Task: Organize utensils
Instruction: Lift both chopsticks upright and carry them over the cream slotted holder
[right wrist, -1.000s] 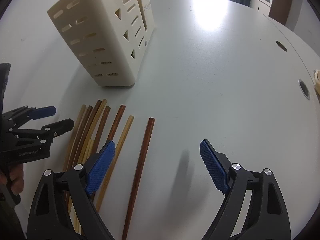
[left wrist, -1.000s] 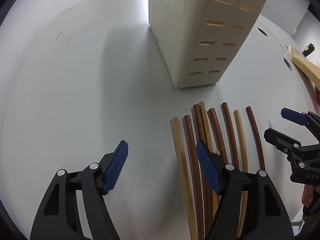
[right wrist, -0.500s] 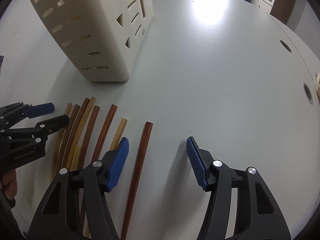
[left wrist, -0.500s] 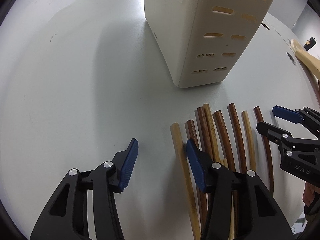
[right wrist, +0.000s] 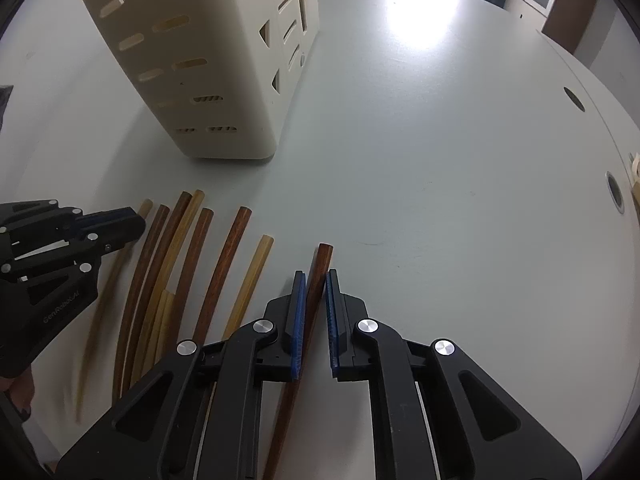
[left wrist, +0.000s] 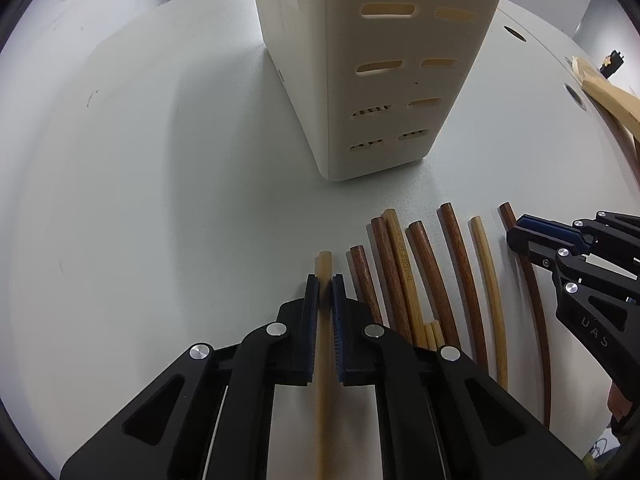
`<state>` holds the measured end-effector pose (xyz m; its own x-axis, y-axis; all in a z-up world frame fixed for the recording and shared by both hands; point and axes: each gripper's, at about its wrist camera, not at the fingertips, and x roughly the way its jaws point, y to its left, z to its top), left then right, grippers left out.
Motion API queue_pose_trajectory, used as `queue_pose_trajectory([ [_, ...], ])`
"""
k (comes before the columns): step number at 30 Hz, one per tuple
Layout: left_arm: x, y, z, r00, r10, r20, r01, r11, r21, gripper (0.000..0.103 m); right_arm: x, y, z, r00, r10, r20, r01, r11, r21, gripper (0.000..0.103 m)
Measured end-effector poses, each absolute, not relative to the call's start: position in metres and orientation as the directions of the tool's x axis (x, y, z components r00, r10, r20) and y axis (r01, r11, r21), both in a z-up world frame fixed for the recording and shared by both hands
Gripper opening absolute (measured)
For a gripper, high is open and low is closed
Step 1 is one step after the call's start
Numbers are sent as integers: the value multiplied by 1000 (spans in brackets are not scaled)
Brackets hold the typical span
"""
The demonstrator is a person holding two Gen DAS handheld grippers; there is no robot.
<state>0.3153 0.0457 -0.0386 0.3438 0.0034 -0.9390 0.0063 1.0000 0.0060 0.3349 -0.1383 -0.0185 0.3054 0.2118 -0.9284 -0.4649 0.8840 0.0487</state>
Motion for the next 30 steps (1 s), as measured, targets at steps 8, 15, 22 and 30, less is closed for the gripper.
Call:
queue_pose_trajectory([
  [8,284,52,12,500,-3,-866,7,1000,0,6,335,-155,17,371,325,-870,-452,881,137,8],
  [15,254,60,67,704,-55,-708,35,998,-43,6,324,-170,80,525,483,-701,-486,846,219,8],
  [22,249,68,115,855,-57,-515,20,997,-77,6,317,-162,126,625,550,-554,-542,817,199,8],
  [30,234,61,178,983,-32,-182,18,997,-77,6,310,-172,186,738,579,-347,-561,812,162,8],
])
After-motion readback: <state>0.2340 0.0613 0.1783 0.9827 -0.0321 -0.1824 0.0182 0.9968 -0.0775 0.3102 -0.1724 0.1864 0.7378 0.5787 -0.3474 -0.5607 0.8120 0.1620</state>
